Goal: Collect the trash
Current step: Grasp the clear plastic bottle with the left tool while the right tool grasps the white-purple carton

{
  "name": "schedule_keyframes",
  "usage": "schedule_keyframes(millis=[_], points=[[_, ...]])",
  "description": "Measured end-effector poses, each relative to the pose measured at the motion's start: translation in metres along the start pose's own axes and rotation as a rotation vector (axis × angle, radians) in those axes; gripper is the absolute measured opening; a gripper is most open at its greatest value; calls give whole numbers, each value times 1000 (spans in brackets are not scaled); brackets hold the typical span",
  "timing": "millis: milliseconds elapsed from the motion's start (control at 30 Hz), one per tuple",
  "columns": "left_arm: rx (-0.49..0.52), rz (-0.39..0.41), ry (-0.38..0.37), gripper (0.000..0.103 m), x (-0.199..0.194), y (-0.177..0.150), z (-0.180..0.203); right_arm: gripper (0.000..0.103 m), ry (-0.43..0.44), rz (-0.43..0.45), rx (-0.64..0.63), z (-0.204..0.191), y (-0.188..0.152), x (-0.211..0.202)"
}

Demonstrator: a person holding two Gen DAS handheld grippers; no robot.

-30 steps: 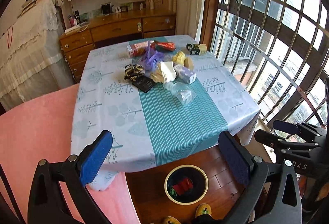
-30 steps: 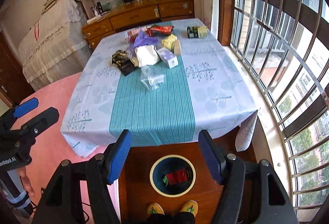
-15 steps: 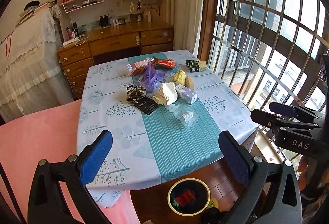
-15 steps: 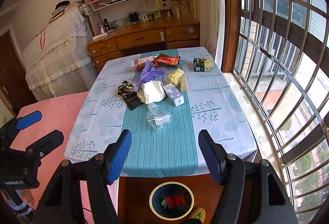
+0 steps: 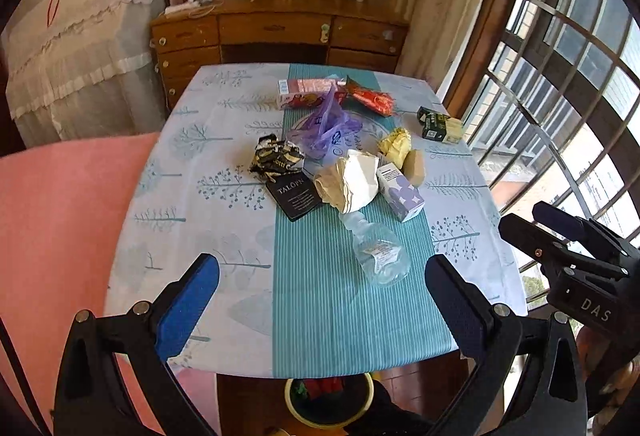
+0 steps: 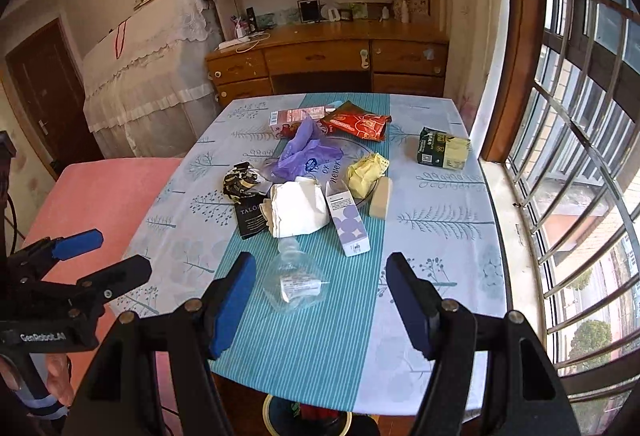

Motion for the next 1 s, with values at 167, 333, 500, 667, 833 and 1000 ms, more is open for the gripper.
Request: schedule_keyframes(millis=[167, 333, 500, 667, 833, 1000], points=[[-133, -148, 0, 98, 63, -5, 12, 68, 56, -80, -54, 30, 10, 39], [-267, -267, -7, 94, 114, -17, 18, 68, 105, -165, -116, 45, 9, 78], [-360, -316, -47, 94, 147, -22, 23, 68, 134, -208, -149, 51, 10, 105], [-367, -342, -60, 93, 171, -20, 33, 68, 158, -243, -157, 57, 10, 120], [-359, -396, -85, 85, 192, -22, 45, 68, 178, -270, -158, 63, 8, 127], [-360, -432, -101, 65, 205, -24, 54, 68, 198, -289, -149, 65, 9, 135]])
Point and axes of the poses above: each gripper's, at about its wrist camera, not at the fingertips, and x roughly the way its jaws point, z to its right, y to its top, the point moved 5 cm from there along x, roughly the way its jaws point, and after that the axes turned 3 degrees about x, right-handed, at the moved point
